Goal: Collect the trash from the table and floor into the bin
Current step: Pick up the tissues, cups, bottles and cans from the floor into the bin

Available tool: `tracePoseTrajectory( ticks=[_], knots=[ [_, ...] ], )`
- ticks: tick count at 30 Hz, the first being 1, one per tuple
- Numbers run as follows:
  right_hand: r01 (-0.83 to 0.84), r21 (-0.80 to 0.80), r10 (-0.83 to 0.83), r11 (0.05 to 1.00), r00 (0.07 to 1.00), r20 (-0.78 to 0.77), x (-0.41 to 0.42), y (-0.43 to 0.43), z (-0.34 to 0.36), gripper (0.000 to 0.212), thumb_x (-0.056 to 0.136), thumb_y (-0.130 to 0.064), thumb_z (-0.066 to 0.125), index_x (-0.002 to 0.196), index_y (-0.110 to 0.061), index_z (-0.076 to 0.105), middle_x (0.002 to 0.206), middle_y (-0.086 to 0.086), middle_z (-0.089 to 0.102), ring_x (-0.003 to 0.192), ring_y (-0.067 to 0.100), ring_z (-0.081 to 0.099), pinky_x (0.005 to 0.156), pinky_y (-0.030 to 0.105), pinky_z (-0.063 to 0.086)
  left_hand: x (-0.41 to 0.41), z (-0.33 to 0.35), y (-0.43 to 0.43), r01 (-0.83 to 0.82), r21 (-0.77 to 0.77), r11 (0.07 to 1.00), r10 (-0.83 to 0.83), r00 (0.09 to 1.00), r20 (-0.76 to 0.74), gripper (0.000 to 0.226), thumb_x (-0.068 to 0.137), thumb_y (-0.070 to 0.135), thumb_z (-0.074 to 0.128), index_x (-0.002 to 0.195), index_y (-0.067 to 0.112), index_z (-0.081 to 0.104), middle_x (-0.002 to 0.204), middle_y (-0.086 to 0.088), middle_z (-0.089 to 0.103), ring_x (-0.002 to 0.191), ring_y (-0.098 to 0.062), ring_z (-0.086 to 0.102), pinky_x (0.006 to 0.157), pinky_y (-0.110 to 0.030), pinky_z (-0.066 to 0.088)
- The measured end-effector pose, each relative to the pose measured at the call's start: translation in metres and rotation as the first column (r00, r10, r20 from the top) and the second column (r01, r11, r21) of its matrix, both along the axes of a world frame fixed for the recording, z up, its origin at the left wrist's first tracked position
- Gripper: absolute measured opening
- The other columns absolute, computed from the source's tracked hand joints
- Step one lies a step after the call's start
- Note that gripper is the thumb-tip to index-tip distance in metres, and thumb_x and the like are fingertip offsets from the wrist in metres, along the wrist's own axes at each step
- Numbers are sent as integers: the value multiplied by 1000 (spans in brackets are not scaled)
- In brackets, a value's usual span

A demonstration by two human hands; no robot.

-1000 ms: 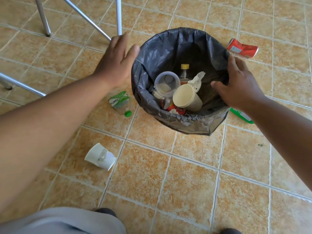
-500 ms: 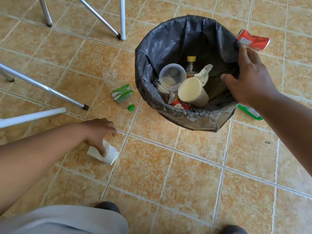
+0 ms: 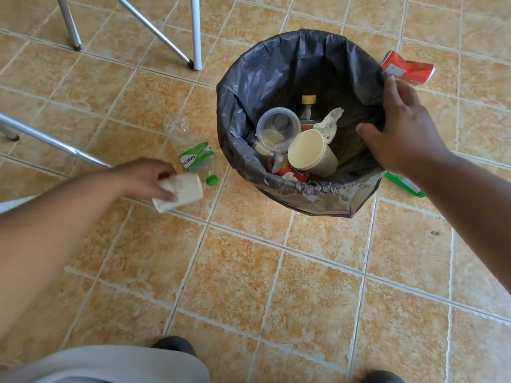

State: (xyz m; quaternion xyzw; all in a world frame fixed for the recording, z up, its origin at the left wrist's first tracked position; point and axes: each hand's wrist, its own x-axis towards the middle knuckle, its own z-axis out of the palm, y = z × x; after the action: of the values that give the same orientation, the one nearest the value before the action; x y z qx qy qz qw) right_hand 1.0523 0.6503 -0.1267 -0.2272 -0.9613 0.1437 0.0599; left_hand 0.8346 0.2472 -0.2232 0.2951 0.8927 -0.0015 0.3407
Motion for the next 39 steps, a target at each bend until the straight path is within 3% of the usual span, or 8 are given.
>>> tracePoseTrajectory(
  ticks=[4,7,12,18,26,29,35,39],
  knots=[
    [-4,-2,4,1000,1000,0,0,-1,1,83,90,-35,57,155,-8,12,155,14,27,133,40,38,103,43,39,-28,44,16,-236,378,895,348,900,-261,51,66,51,82,106,26,62,100,0,65,81,-20,60,62,-28,41],
    [2,-8,-2,1000,1000,-2,0,-1,1,84,90,-36,57,155,-8,11,155,14,26,133,39,38,102,40,39,-26,74,42,-294,667,685,600,747,-286,56,65,56,78,107,22,63,107,-1,67,89,-19,60,70,-26,41],
    [9,-25,-9,1000,1000,0,0,-1,1,85,90,-36,57,155,-9,11,157,13,24,134,38,37,103,38,38,2,123,95,-80,856,511,575,772,-271,62,73,50,72,123,17,58,125,-2,61,107,-15,58,80,-18,46],
    [14,-24,-13,1000,1000,18,1,-1,1,85,90,-38,55,155,-8,10,157,12,23,134,38,37,104,40,39,55,146,139,281,727,627,169,861,-479,71,73,49,71,130,10,57,126,-11,59,114,-25,52,93,-28,40],
    [13,-32,-13,999,1000,10,1,-2,1,83,89,-36,53,155,-9,9,156,12,24,134,37,37,103,41,39,86,115,156,479,486,731,-239,847,-475,68,75,39,79,136,18,57,133,-3,58,127,-23,46,108,-41,33],
    [9,-32,-9,999,1000,8,1,-2,1,84,89,-36,53,155,-9,9,156,12,24,134,37,37,103,40,39,77,113,153,406,638,654,-132,892,-433,50,81,34,76,126,17,65,125,-1,63,117,-17,55,102,-35,43],
    [-5,-31,5,1000,1000,-2,2,-2,1,82,90,-35,54,155,-8,10,155,12,26,133,37,38,102,39,40,30,87,125,62,870,489,449,838,-312,28,91,31,59,106,11,70,102,1,63,86,-3,57,78,-12,44],
    [-8,-24,7,1000,1000,-14,3,-3,1,82,91,-34,54,155,-9,11,154,12,27,131,37,40,100,39,41,3,36,90,-66,719,692,448,820,-355,25,92,29,63,106,9,68,103,-10,67,91,-22,63,78,-24,45]
  ],
)
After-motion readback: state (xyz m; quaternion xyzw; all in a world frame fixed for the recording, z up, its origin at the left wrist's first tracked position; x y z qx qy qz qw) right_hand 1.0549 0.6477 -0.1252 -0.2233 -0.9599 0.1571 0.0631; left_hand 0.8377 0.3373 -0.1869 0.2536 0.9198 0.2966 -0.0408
